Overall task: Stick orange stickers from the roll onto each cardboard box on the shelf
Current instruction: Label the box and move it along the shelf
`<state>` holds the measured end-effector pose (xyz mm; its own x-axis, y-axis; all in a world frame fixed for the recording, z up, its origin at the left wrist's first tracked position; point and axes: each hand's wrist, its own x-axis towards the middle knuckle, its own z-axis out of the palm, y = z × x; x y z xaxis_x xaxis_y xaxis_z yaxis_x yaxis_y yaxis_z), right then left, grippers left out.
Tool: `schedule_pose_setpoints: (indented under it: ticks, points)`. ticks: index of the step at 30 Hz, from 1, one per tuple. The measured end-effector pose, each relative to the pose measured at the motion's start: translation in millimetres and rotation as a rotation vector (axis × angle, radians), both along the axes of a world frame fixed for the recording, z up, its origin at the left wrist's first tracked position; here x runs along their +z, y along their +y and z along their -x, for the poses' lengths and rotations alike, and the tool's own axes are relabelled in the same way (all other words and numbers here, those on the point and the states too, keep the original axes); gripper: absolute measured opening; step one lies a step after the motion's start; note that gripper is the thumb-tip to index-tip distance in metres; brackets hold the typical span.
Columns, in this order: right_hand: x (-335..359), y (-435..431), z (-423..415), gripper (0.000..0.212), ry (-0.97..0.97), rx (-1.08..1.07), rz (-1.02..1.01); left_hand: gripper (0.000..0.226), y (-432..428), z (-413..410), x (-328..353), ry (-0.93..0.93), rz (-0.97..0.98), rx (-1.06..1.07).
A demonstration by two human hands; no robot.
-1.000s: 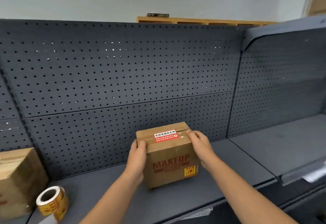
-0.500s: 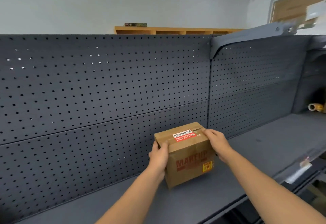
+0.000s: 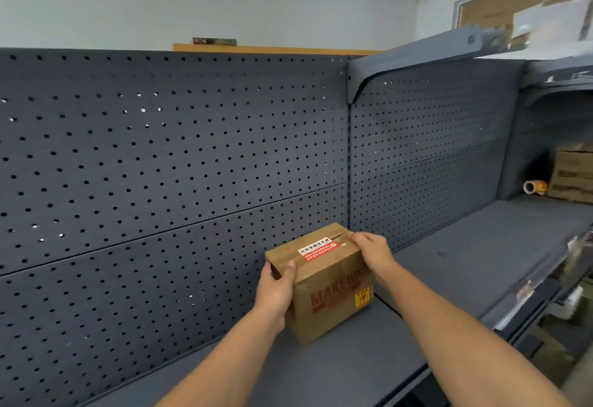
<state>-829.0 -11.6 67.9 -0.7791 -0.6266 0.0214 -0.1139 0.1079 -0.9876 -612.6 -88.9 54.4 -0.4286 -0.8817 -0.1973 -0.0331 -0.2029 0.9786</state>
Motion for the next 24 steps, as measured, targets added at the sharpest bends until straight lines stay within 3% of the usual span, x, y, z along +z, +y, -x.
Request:
schedule_pose_setpoints:
  ticks: [6,12,16,20,22,24]
  points:
    - [-9.1,-3.9,19.1,0.026,0.01,0.02,-0.064,0.062,-9.4,24.7,-13.7,-0.095,0.049,0.067]
    - [-5.6,-4.4,18.8,0.023,0.081,0.003,-0.093,0.062,-14.8,28.1,-18.2,-0.113,0.053,0.074]
    - [0.0,-3.8,16.0,0.023,0.307,-0.077,-0.208,0.057,-9.9,23.7,-10.7,-0.135,0.066,0.077]
    - [15.0,5.7,-8.0,0.026,0.724,-0.145,-0.292,0.062,-5.1,6.3,7.5,-0.169,0.07,0.03]
    - [27.4,11.1,-24.1,0.029,0.877,-0.099,-0.27,0.077,-5.5,-7.7,14.6,-0.351,0.276,0.028]
    - [38.1,16.5,-42.3,0.032,0.912,-0.016,-0.252,0.079,-1.4,-26.9,24.2,-0.602,0.623,0.037]
